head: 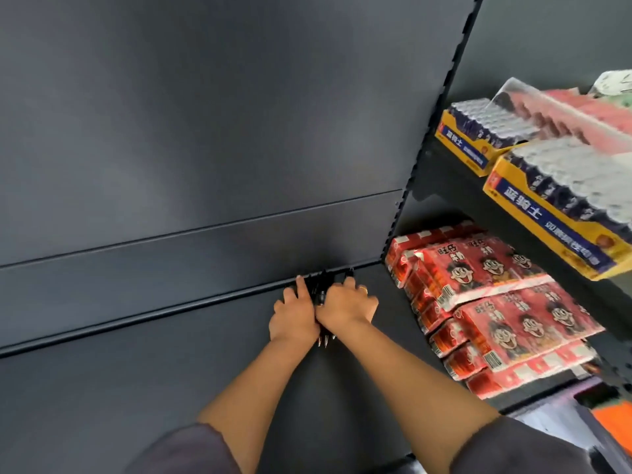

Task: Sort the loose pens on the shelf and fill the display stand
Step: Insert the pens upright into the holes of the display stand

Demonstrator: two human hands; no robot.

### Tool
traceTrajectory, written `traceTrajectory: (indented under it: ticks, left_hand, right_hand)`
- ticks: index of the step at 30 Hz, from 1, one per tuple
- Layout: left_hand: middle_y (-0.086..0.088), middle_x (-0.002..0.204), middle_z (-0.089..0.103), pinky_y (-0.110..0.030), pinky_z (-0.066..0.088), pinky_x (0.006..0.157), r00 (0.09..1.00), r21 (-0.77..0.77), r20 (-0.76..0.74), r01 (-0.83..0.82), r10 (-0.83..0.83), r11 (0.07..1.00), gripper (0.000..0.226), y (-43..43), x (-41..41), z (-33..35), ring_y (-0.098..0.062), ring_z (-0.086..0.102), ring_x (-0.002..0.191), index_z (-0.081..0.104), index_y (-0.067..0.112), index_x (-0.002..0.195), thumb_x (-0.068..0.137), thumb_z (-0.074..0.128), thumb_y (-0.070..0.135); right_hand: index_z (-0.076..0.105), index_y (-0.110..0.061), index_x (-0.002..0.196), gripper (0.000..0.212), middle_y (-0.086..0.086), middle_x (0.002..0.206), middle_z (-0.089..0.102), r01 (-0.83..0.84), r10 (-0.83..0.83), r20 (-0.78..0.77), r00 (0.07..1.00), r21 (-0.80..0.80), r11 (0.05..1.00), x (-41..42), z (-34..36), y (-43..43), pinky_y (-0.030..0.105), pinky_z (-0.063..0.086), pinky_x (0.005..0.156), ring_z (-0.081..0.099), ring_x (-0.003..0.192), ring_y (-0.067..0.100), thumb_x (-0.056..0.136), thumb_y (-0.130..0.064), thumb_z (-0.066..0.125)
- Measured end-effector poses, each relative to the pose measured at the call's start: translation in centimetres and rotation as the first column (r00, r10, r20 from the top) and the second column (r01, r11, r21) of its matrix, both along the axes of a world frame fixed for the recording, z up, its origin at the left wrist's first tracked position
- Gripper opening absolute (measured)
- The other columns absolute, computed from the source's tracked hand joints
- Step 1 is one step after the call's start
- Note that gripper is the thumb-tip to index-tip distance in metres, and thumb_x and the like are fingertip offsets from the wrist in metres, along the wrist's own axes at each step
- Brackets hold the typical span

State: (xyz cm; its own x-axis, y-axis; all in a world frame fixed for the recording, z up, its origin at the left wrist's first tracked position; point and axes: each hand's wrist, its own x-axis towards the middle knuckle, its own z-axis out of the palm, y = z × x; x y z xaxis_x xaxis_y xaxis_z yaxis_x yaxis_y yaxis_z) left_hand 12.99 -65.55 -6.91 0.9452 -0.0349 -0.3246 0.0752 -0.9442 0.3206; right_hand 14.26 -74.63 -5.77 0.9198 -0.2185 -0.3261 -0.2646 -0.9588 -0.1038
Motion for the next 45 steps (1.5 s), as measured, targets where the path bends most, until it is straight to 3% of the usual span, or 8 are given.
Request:
traceTrajectory:
  ticks: [4, 7, 9, 13, 20, 30, 36, 45]
  left_hand:
    - [-0.016, 0.136, 0.038, -0.039, 0.045, 0.089, 0.999, 0.061, 0.031, -0.038, 0.036, 0.997, 0.078, 1.2, -1.2, 0.1, -0.031, 0.047, 0.117, -0.004, 0.01, 0.149, 0.091, 0.048, 0.015]
    - [-0.019, 0.13, 0.046, -0.043, 0.044, 0.089, 0.984, -0.139, 0.025, -0.171, 0.176, 0.975, 0.061, 2.8, -1.8, 0.4, -0.037, 0.051, 0.113, 0.017, 0.003, 0.143, 0.09, 0.046, 0.008]
    - [-0.021, 0.113, 0.056, -0.042, 0.046, 0.08, 0.923, -0.442, -0.052, -0.363, 0.38, 0.82, 0.043, 3.8, -2.2, 0.9, -0.038, 0.058, 0.1, 0.032, 0.002, 0.129, 0.088, 0.046, 0.002]
    - [-0.006, 0.068, 0.045, -0.024, 0.035, 0.042, 0.759, -0.797, -0.332, -0.543, 0.56, 0.264, 0.025, 5.6, -3.9, 2.6, -0.016, 0.04, 0.049, 0.038, 0.01, 0.104, 0.088, 0.047, -0.007]
    - [-0.002, 0.06, 0.045, -0.015, 0.027, 0.034, 0.777, -0.895, -0.319, -0.435, 0.544, 0.097, 0.011, 10.8, -8.3, 5.7, -0.009, 0.036, 0.04, 0.054, 0.014, 0.081, 0.092, 0.058, 0.015]
    - [-0.001, 0.057, 0.055, -0.018, 0.029, 0.035, 0.714, -0.924, -0.247, -0.378, 0.656, 0.063, 0.013, 23.8, -18.0, 6.4, -0.009, 0.046, 0.042, 0.058, 0.012, 0.077, 0.089, 0.06, 0.01]
    - [0.005, 0.05, 0.055, -0.02, 0.032, 0.036, 0.695, -0.934, -0.185, -0.344, 0.694, 0.096, 0.017, 32.4, -25.0, 6.1, -0.006, 0.046, 0.039, 0.056, 0.014, 0.073, 0.088, 0.062, 0.009]
    - [0.002, 0.06, 0.05, -0.022, 0.034, 0.039, 0.663, -0.892, -0.026, -0.353, 0.748, 0.282, 0.014, 44.9, -30.9, 6.8, -0.011, 0.044, 0.049, 0.054, 0.019, 0.077, 0.088, 0.062, 0.015]
  right_hand:
    - [0.061, -0.018, 0.111, 0.04, 0.006, 0.12, 0.053, -0.125, 0.124, -0.01, 0.992, -0.086, 0.988, -0.5, -0.2, 1.6, 0.041, 0.033, 0.087, 0.049, 0.111, 0.027, 0.086, -0.045, 0.046]
    - [0.061, -0.018, 0.111, 0.041, 0.006, 0.118, 0.058, -0.151, 0.151, -0.022, 0.988, 0.009, 0.989, -1.3, 0.2, 2.3, 0.037, 0.035, 0.082, 0.053, 0.11, 0.027, 0.087, -0.046, 0.041]
    - [0.057, -0.016, 0.113, 0.039, 0.006, 0.118, 0.061, -0.137, 0.142, -0.026, 0.989, 0.141, 0.98, -1.8, 0.8, 2.6, 0.031, 0.037, 0.073, 0.058, 0.108, 0.028, 0.088, -0.043, 0.043]
    - [0.051, -0.017, 0.102, 0.029, 0.009, 0.115, 0.061, -0.119, 0.126, 0.008, 0.992, 0.392, 0.912, -2.5, 2.4, 3.5, 0.03, 0.037, 0.068, 0.059, 0.103, 0.031, 0.086, -0.041, 0.047]
    - [0.049, -0.019, 0.083, 0.016, -0.001, 0.078, 0.058, -0.322, 0.279, 0.165, 0.946, 0.585, 0.744, -5.3, 5.0, 9.1, 0.028, 0.038, 0.062, 0.057, 0.081, 0.024, 0.081, -0.031, 0.059]
    - [0.059, 0.005, 0.093, 0.013, 0.007, 0.069, 0.058, -0.363, 0.406, 0.126, 0.905, 0.725, 0.584, -13.7, 7.1, 22.4, 0.021, 0.052, 0.045, 0.056, 0.051, 0.011, 0.089, -0.007, 0.056]
    - [0.05, -0.013, 0.075, 0.017, 0.003, 0.07, 0.057, -0.327, 0.413, 0.074, 0.908, 0.741, 0.586, -19.9, 7.4, 31.1, 0.02, 0.048, 0.046, 0.058, 0.057, 0.009, 0.091, -0.009, 0.054]
    - [0.044, -0.013, 0.116, 0.029, 0.007, 0.072, 0.061, -0.387, 0.459, 0.167, 0.873, 0.809, 0.442, -23.5, 10.0, 44.3, 0.021, 0.046, 0.043, 0.059, 0.055, 0.014, 0.089, -0.003, 0.048]
